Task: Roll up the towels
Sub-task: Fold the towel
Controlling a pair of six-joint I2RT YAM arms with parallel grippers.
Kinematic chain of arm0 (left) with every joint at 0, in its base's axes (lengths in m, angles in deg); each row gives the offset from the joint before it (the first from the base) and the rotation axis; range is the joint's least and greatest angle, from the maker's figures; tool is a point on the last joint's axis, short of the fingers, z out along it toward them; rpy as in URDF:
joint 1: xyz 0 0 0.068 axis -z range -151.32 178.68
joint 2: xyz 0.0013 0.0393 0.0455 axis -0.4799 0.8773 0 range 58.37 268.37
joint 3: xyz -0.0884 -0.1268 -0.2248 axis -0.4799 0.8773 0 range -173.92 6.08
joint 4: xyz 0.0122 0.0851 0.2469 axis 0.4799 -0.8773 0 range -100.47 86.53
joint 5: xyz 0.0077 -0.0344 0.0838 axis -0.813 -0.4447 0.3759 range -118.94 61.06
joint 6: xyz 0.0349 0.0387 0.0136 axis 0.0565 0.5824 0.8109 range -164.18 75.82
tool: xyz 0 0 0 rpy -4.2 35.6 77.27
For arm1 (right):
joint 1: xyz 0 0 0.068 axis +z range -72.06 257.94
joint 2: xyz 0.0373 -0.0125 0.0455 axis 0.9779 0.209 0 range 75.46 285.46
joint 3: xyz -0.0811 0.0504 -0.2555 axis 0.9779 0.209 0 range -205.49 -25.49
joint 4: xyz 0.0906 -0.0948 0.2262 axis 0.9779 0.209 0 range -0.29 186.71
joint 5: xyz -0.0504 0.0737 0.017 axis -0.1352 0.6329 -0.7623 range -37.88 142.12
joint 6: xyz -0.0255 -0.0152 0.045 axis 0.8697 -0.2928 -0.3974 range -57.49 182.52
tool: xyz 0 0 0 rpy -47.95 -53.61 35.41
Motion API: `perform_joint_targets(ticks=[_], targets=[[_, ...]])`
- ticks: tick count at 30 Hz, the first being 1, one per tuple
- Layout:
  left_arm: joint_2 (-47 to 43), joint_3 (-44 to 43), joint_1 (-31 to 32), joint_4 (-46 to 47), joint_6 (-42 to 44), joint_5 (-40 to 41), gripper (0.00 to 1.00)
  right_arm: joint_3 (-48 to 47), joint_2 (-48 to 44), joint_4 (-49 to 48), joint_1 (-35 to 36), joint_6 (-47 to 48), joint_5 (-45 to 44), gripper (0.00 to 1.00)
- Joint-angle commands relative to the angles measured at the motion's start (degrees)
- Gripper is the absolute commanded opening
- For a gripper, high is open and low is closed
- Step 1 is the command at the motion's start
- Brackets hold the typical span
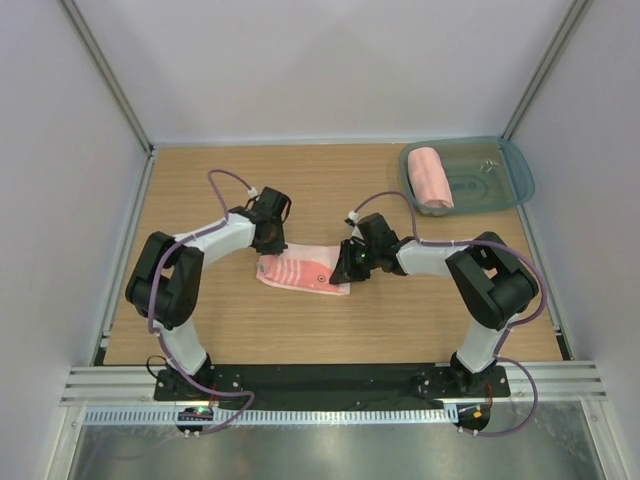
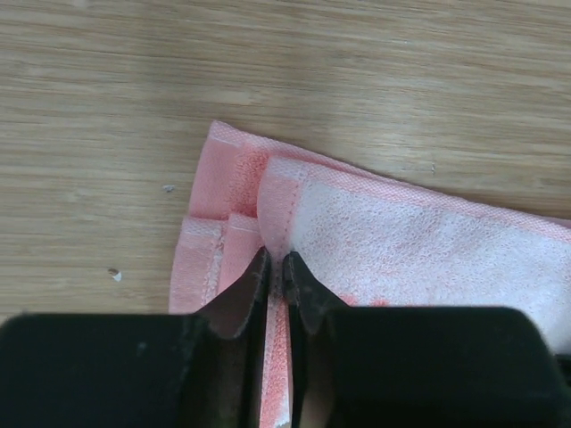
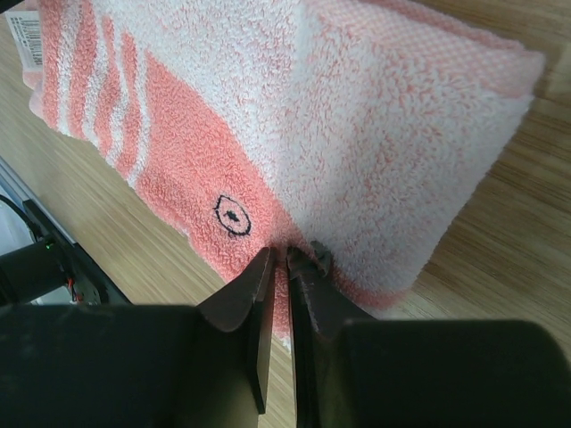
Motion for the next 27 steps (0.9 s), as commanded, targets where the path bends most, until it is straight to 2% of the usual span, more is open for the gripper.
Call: perform_joint_targets(ticks=[1, 5, 8, 10, 13, 16, 20, 27], targets=[[-2.59, -1.19, -0.22, -0.94, 1.65, 5.13, 0.14, -0.64, -0.09, 4.53, 0.04, 2.05, -1.18, 0.19], [-2.77, -0.57, -0.22, -1.03, 1.57, 5.05, 0.43, -1.95, -0.27, 5.23, 0.04, 2.13, -0.74, 0.24], [-5.39, 0.39, -0.05, -1.2, 1.13, 5.13, 0.54, -4.23, -1.32, 7.25, 0.04, 2.84, -0.74, 0.29], [-8.47, 0.83, 0.3, -1.81, 0.78, 5.22, 0.56, -5.82, -2.63, 9.35, 0.13, 3.28, -0.65, 0.32], [-12.85, 1.45, 0.83, -3.13, 0.08, 5.31, 0.54, -8.55, -4.13, 11.64, 0.13, 3.63, -0.47, 0.34], [-16.2, 1.89, 1.19, -4.01, 0.07, 3.38, 0.46, -9.52, -6.42, 11.92, 0.21, 3.1, 0.4, 0.33], [-18.14, 4.51, 1.27, -3.24, -0.36, -5.81, 0.34, -6.81, -8.0, 8.85, 0.56, 1.0, 4.61, 0.24], [-16.84, 12.07, 1.89, 5.46, -3.7, -14.19, 0.22, 0.05, -4.93, 1.19, 0.74, -2.34, 7.52, 0.08]])
